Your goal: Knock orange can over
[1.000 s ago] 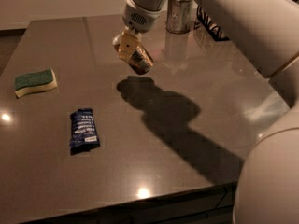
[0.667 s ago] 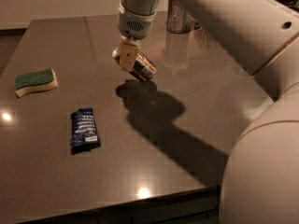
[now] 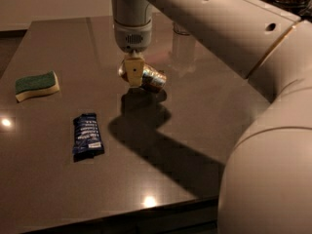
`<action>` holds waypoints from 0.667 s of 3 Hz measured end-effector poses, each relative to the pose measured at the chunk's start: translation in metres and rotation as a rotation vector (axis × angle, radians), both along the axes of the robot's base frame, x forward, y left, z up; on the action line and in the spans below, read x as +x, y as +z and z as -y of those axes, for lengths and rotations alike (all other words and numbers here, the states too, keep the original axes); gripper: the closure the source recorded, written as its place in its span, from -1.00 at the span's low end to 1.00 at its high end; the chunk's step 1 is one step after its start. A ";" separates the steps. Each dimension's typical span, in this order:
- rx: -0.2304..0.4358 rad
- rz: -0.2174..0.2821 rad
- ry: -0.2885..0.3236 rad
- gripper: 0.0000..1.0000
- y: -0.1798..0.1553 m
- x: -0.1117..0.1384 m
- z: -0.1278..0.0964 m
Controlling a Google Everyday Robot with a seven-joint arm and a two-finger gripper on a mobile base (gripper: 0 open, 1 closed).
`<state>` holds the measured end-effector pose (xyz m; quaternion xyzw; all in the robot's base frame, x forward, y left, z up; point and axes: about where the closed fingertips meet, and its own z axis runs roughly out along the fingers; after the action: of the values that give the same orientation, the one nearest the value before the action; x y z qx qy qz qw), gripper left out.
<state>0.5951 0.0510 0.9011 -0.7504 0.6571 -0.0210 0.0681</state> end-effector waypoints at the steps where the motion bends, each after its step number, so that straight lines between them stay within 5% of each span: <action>1: -0.033 0.002 -0.001 -0.78 -0.010 -0.001 0.007; 2: -0.020 0.015 0.001 -1.00 -0.010 0.003 0.003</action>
Offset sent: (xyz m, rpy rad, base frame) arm -0.0006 -0.0058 -0.0084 -0.0292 -0.0019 0.0001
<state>0.5982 0.0483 0.8906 -0.7513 0.6559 -0.0330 0.0653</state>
